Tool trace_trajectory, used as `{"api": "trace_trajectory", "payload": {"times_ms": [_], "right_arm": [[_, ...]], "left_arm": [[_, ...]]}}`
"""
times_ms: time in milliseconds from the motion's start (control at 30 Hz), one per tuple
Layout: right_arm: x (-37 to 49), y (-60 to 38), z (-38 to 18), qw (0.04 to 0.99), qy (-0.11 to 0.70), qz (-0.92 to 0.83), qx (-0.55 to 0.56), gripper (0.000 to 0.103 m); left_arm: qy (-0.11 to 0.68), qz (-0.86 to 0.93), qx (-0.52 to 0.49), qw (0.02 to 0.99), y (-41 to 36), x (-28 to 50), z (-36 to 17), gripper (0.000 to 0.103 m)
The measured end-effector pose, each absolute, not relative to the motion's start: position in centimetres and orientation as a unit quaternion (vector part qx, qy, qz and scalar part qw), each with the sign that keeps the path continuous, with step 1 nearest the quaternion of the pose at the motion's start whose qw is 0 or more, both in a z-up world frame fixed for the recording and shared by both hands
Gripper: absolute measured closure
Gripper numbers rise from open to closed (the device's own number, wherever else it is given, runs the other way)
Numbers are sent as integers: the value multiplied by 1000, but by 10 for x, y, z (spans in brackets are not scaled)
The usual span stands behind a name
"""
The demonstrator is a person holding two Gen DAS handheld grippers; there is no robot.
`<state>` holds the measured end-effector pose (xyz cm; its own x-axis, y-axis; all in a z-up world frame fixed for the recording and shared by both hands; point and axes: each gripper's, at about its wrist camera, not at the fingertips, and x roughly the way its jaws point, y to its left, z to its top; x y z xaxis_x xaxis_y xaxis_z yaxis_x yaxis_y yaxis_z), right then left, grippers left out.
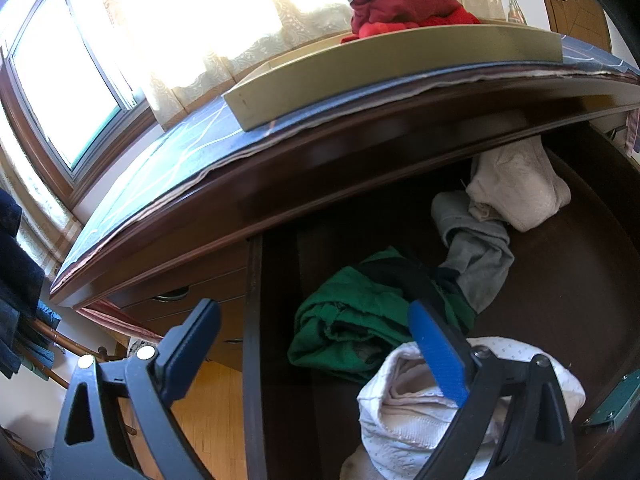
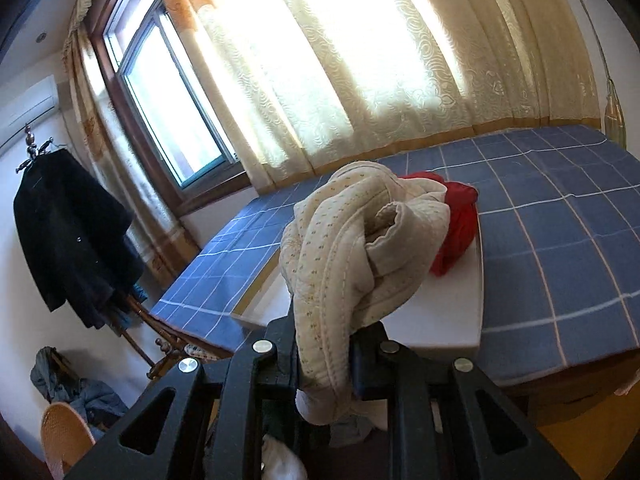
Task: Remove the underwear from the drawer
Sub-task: 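Lift the white dotted garment with the right gripper over the tray, then lower the white dotted garment into the tray and open the right gripper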
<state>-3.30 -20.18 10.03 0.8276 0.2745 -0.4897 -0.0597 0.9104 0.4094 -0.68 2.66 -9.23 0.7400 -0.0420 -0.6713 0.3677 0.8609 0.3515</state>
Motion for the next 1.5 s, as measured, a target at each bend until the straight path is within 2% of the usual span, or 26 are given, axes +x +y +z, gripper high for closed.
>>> {"api": "trace_trajectory", "payload": {"times_ms": [433, 867, 933, 967, 1000, 1233, 1300, 1367, 1500], "right_arm": [[50, -200, 56, 919, 348, 81, 164, 82], [76, -222, 21, 911, 370, 54, 173, 81], [75, -222, 21, 913, 368, 56, 168, 74], [75, -222, 20, 913, 370, 54, 167, 64], [75, -224, 19, 911, 373, 52, 170, 60], [62, -222, 29, 911, 375, 41, 164, 52], [50, -222, 35, 919, 363, 27, 151, 39], [37, -223, 42, 927, 347, 20, 144, 33], [10, -227, 49, 932, 329, 20, 151, 33]], "left_arm": [[343, -114, 237, 902, 26, -7, -93, 7], [343, -114, 238, 901, 27, -7, -93, 7], [343, -114, 237, 902, 26, -7, -93, 7], [343, -114, 238, 902, 26, -7, -93, 7], [343, -114, 238, 902, 26, -7, -93, 7], [344, -114, 238, 901, 26, -7, -93, 7], [344, -114, 238, 901, 26, -7, -93, 7], [344, -114, 238, 901, 26, -7, -94, 7], [344, -114, 238, 901, 27, -7, -94, 7]]}}
